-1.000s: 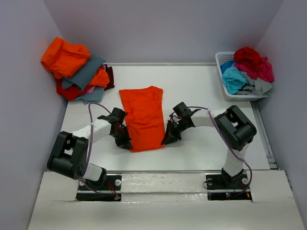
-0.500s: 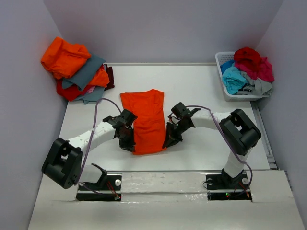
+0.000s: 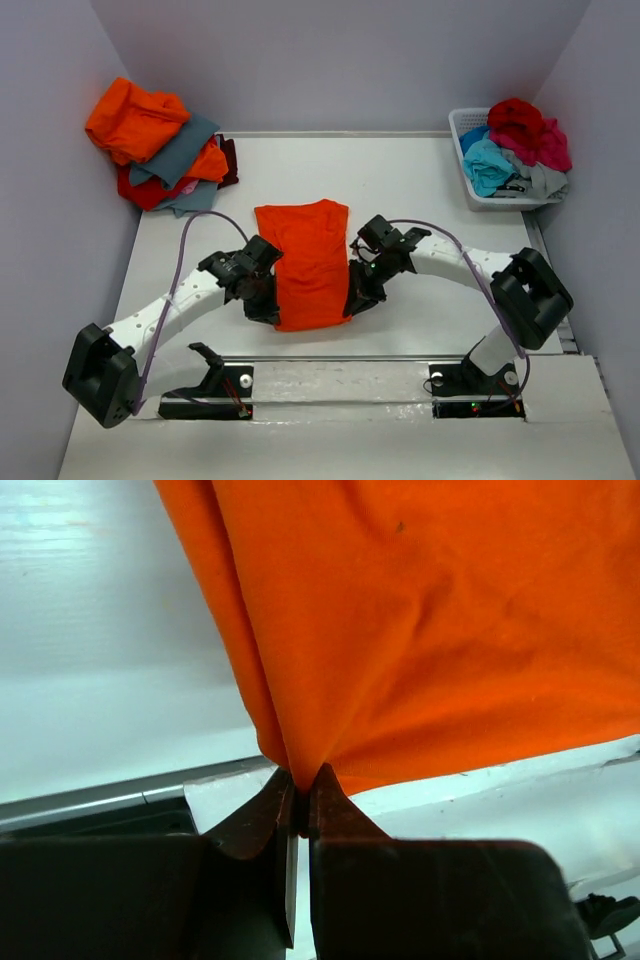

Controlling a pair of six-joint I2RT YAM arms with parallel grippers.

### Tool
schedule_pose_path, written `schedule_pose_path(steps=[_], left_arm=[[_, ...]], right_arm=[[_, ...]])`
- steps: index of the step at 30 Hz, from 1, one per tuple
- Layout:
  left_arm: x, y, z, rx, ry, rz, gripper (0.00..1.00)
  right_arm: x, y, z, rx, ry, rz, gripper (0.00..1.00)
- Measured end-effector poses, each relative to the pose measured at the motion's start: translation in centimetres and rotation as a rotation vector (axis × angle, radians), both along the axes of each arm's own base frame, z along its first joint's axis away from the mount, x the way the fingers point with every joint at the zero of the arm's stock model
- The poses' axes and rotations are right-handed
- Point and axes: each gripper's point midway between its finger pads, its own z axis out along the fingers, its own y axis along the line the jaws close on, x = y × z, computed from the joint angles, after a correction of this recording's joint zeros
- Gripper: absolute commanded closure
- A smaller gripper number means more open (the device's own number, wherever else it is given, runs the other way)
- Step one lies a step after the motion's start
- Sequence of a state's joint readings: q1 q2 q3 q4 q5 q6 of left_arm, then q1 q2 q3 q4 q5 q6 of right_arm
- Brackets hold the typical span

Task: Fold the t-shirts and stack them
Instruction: Fold the tshirt

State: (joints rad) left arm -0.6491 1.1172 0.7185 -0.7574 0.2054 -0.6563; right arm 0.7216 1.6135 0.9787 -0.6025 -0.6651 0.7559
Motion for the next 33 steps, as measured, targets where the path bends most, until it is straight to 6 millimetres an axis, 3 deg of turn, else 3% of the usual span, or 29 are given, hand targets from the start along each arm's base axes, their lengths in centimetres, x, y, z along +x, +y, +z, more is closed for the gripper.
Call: schedule_pose_path(steps=[3, 7, 11, 14, 21, 25, 33], left_arm=[[0.5, 0.0, 1.4, 0.01, -0.02, 0.02, 0.94], [3.7, -0.9, 5.2, 0.002, -0.131, 0.046, 0.94], [6.2, -1.6, 7.3, 0.011, -0.211, 0.068, 0.94], [7.7, -1.6, 7.4, 0.054, -0.231, 0.073, 0.94], [10.2, -1.7, 5.3, 0.151, -0.215, 0.062, 0.94], [12.4, -1.1, 5.3, 0.168, -0.236, 0.086, 0.94], [16.7, 1.2, 5.2, 0.197, -0.275, 0.161, 0.94]], right_arm=[[0.1, -0.4, 0.8, -0.022, -0.019, -0.008, 0.93], [2.0, 0.3, 2.8, -0.03, -0.091, -0.016, 0.93], [4.4, 1.4, 4.4, -0.036, -0.169, -0.028, 0.93], [6.0, 2.1, 5.0, -0.053, -0.207, -0.031, 0.93], [9.8, 3.9, 4.4, -0.099, -0.257, -0.04, 0.93], [11.8, 3.7, 4.5, -0.115, -0.264, -0.067, 0.93], [18.3, 2.8, 4.9, -0.138, -0.318, -0.152, 0.93]])
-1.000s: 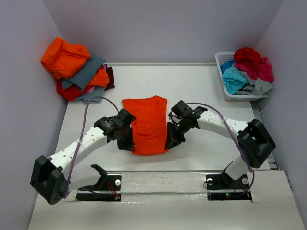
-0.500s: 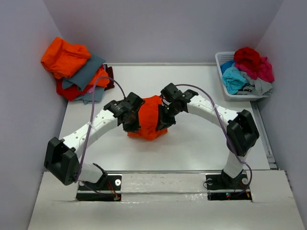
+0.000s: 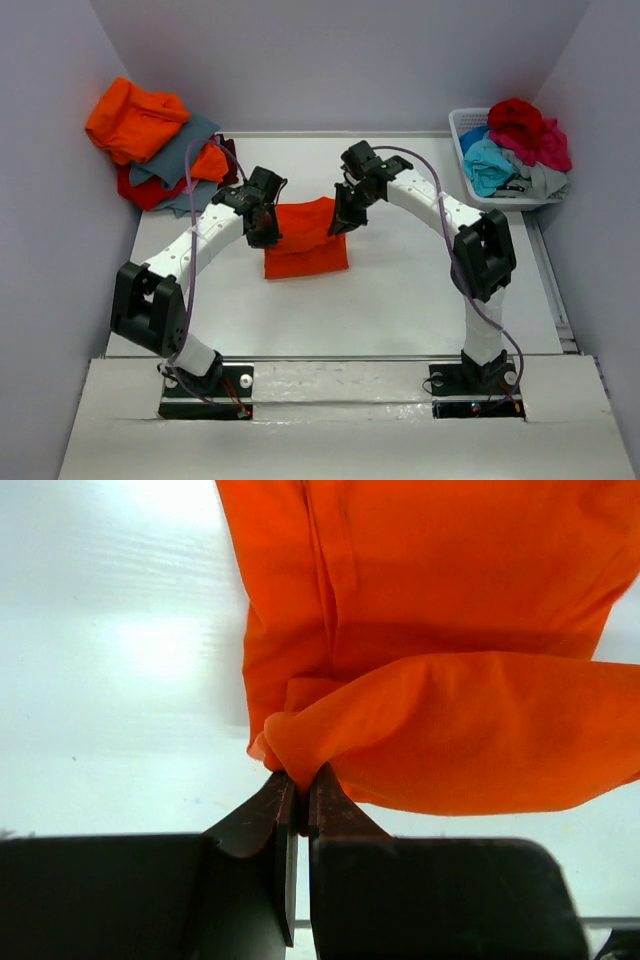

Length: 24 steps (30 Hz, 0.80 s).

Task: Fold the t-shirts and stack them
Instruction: Fold the tshirt

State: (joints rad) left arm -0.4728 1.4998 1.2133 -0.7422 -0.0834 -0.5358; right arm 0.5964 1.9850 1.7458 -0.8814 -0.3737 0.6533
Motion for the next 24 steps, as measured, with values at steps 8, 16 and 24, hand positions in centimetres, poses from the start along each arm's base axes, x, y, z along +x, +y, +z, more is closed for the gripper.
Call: schedule_pose_path(steps=[8, 16, 24], left_arm=[[3.8, 0.6, 0.1, 0.016, -0.031, 0.021, 0.94], [7.1, 0.5, 0.4, 0.022, -0.065, 0.035, 0.94], [8.9, 0.5, -0.5, 0.031, -0.058, 0.047, 0.94]], right_arm=[[3.7, 0.4, 0.4, -0.006, -0.044, -0.016, 0.93], [6.2, 0.3, 0.2, -0.015, -0.056, -0.036, 0.93], [8.1, -0.1, -0.5, -0.023, -0.059, -0.052, 0.93]])
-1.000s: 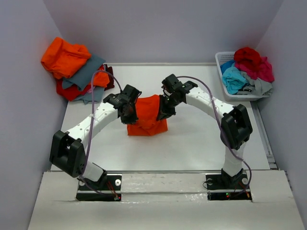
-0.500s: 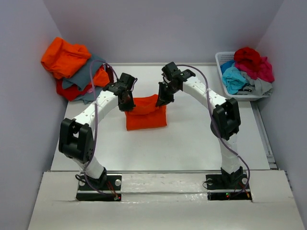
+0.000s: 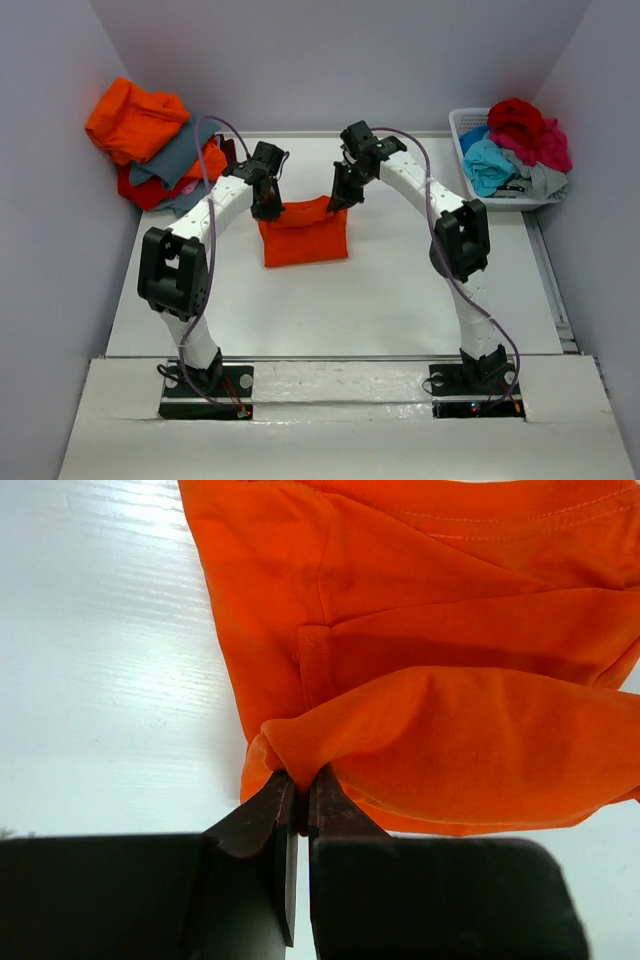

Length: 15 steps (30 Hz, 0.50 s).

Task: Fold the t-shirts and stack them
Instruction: Fold the tshirt

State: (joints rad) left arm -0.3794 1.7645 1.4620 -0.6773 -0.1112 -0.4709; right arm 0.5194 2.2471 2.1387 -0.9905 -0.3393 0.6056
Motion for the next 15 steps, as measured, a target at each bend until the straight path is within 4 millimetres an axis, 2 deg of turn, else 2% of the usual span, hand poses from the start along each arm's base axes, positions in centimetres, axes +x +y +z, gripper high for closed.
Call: schedule_pose_path(steps=[15], left_arm=[[1.5, 0.3, -2.8, 0.016, 0.036, 0.023, 0.94]], right_arm=[[1.7, 0.1, -2.5, -0.014, 0.02, -0.008, 0.93]])
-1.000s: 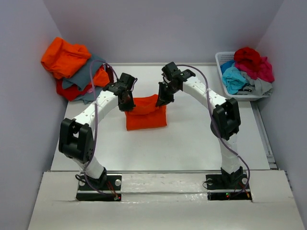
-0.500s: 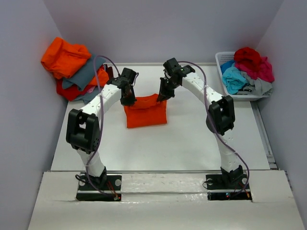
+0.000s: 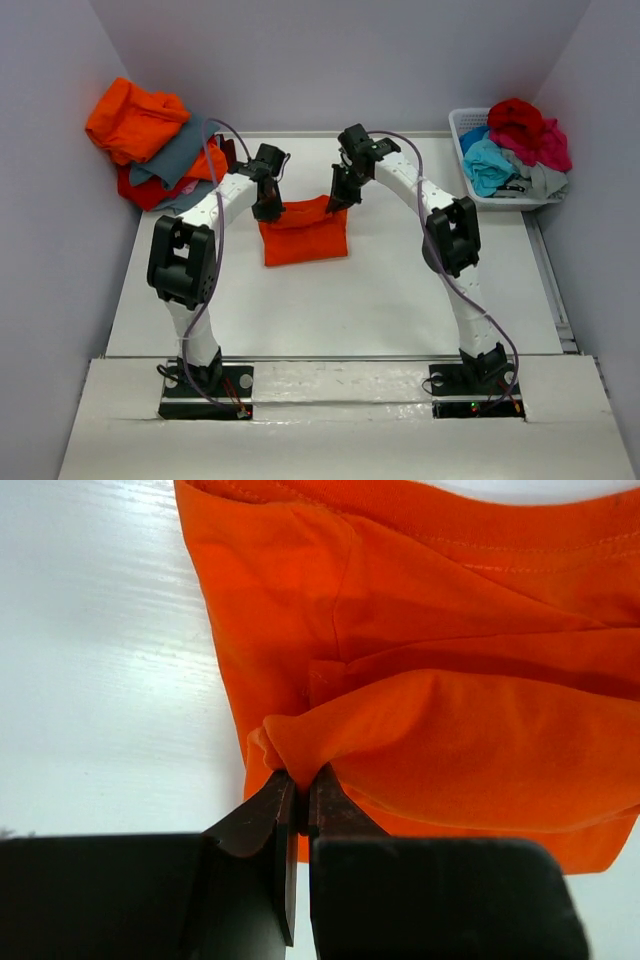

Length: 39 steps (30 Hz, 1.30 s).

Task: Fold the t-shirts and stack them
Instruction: Fold the tshirt

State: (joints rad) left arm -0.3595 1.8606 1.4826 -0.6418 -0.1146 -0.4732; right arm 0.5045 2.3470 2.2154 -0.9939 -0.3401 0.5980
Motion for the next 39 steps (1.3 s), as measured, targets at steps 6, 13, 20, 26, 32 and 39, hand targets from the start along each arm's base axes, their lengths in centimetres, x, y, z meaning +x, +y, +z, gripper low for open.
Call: schedule_pose_path(steps=[6, 13, 20, 26, 32, 39], left_arm=[[1.2, 0.3, -0.3, 0.008, -0.009, 0.019, 0.94], [3.1, 0.5, 0.5, 0.009, -0.047, 0.041, 0.94], [3.6, 0.6, -0.2, 0.012, -0.041, 0.046, 0.5], [3.9, 1.2, -0.6, 0.039, -0.045, 0.066, 0.18], [4.3, 1.5, -0.2, 0.047, -0.062, 0.081, 0.18], [4.1, 1.1, -0.2, 0.042, -0.053, 0.07, 0.21]], right_arm=[[0.7, 0.2, -0.6, 0.001, -0.005, -0.002, 0.93], [2.2, 0.3, 0.6, 0.02, -0.05, -0.012, 0.93], [3.0, 0.2, 1.1, 0.023, -0.085, -0.008, 0.72], [3.5, -0.5, -0.4, -0.011, -0.083, -0.011, 0.29], [4.0, -1.2, -1.3, -0.041, -0.087, -0.016, 0.24], [3.9, -1.4, -1.4, -0.051, -0.088, -0.021, 0.28]])
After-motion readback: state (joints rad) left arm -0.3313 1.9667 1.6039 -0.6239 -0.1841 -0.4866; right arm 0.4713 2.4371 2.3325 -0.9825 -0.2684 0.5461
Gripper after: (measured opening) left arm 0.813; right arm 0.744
